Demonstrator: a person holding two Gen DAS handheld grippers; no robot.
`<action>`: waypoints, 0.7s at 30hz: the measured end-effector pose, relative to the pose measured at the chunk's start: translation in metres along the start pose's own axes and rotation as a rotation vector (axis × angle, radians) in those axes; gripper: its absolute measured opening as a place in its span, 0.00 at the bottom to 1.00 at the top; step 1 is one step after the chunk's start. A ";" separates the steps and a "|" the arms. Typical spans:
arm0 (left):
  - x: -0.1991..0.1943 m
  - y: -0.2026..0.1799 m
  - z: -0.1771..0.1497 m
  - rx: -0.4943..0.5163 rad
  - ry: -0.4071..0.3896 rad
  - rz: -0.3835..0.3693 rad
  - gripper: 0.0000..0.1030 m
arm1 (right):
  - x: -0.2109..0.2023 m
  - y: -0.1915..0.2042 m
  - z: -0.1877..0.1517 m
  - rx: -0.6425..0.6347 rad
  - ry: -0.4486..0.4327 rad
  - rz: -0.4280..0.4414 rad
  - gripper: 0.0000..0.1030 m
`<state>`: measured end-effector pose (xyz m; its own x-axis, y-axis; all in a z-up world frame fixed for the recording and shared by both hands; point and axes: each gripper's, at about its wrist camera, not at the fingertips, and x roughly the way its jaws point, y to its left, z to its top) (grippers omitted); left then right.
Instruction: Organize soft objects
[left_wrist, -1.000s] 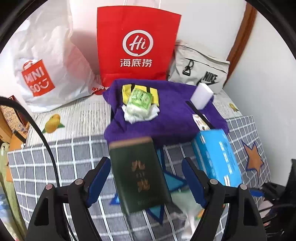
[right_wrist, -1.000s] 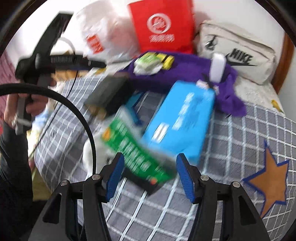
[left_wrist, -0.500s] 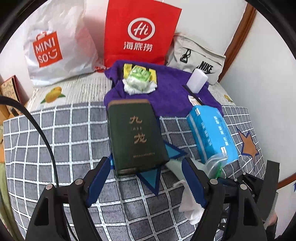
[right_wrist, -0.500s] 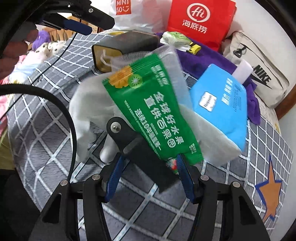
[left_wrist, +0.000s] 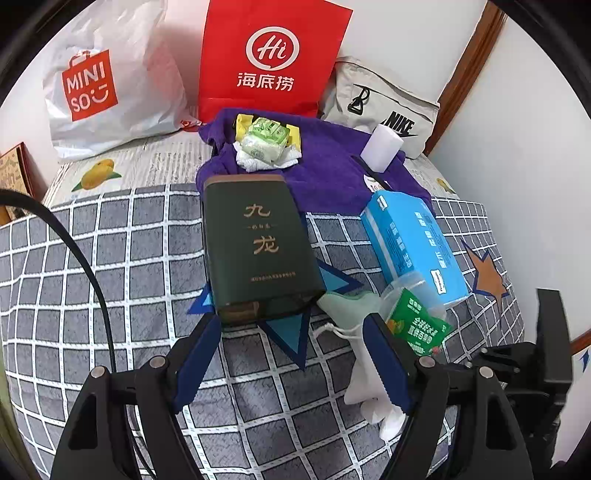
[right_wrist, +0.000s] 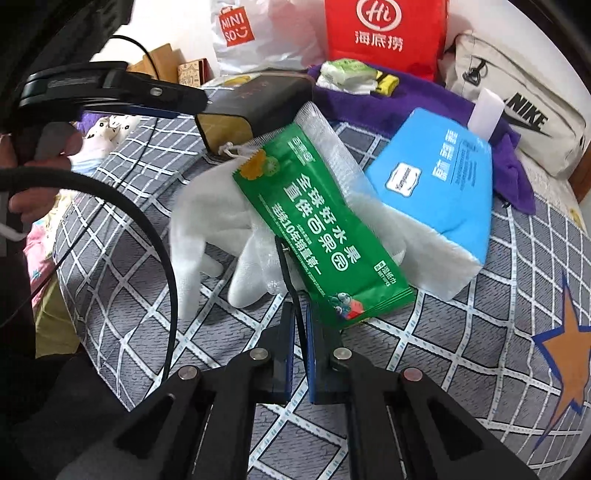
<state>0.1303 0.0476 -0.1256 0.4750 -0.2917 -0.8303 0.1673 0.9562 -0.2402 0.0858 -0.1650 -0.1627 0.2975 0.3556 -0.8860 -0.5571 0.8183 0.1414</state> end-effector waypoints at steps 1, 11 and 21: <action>0.000 0.000 -0.001 -0.003 0.002 -0.006 0.76 | 0.004 -0.001 0.001 0.003 0.005 0.002 0.06; 0.004 -0.030 -0.030 0.115 0.047 -0.064 0.76 | -0.012 -0.009 -0.006 0.069 -0.050 0.060 0.03; 0.041 -0.049 -0.043 0.135 0.107 -0.085 0.57 | -0.036 -0.037 -0.021 0.191 -0.084 0.011 0.03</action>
<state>0.1039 -0.0100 -0.1693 0.3605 -0.3603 -0.8603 0.3212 0.9139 -0.2482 0.0790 -0.2173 -0.1455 0.3605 0.3952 -0.8449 -0.4062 0.8819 0.2392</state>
